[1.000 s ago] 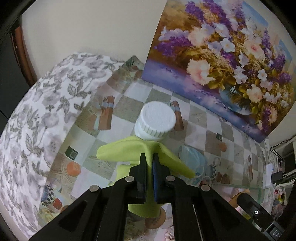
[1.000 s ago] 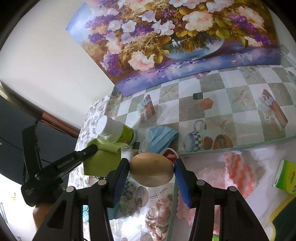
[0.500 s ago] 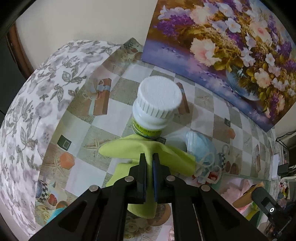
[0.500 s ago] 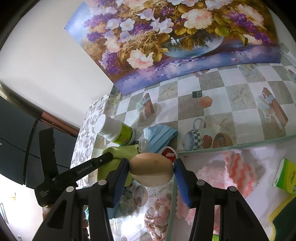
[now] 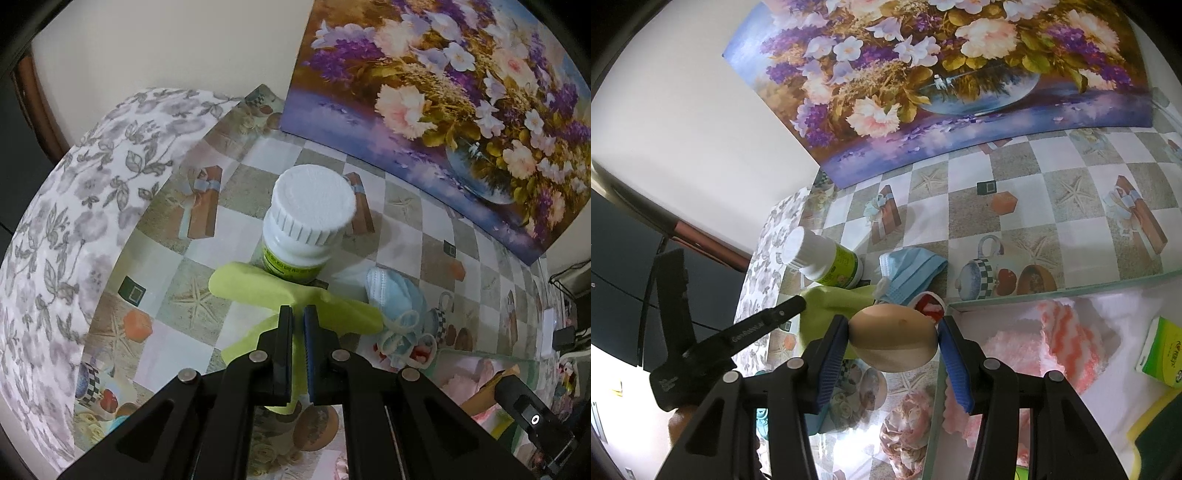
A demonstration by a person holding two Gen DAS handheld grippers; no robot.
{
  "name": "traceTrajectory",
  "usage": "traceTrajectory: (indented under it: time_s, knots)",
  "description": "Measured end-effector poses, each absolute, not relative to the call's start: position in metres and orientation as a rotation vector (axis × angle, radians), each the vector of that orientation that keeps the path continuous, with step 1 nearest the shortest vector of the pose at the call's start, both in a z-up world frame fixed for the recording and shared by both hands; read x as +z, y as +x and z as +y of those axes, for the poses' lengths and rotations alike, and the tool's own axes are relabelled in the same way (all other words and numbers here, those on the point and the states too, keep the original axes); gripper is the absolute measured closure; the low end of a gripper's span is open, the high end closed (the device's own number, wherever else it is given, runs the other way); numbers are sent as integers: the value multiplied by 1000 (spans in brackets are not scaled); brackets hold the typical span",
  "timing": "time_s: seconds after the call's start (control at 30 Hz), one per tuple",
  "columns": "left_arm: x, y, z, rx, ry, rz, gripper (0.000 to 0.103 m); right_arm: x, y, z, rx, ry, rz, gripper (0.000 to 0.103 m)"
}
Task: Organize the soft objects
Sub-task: 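Lift the lime-green cloth off the table with the left gripper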
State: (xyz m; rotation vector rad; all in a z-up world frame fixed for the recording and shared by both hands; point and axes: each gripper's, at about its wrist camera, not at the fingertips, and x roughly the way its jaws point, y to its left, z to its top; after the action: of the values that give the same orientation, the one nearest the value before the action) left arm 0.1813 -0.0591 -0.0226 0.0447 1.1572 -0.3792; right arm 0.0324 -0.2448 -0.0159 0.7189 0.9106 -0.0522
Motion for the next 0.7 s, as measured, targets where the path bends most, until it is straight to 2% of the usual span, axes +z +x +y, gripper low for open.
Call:
traceTrajectory:
  time_s: [0.13, 0.23, 0.4, 0.47, 0.7]
  knots:
    - [-23, 181, -59, -370, 54, 1153, 96, -16, 33, -245, -51, 718, 911, 50]
    - [-25, 181, -60, -369, 65, 1154, 89, -17, 32, -244, -49, 716, 912, 50]
    - [-31, 181, -62, -346, 96, 1150, 89, -17, 32, -244, -49, 715, 913, 50]
    - [-33, 181, -61, -339, 90, 1149, 100, -17, 32, -244, -49, 716, 914, 50]
    - [-7, 179, -50, -354, 14, 1081, 101, -16, 31, -245, -50, 714, 903, 50]
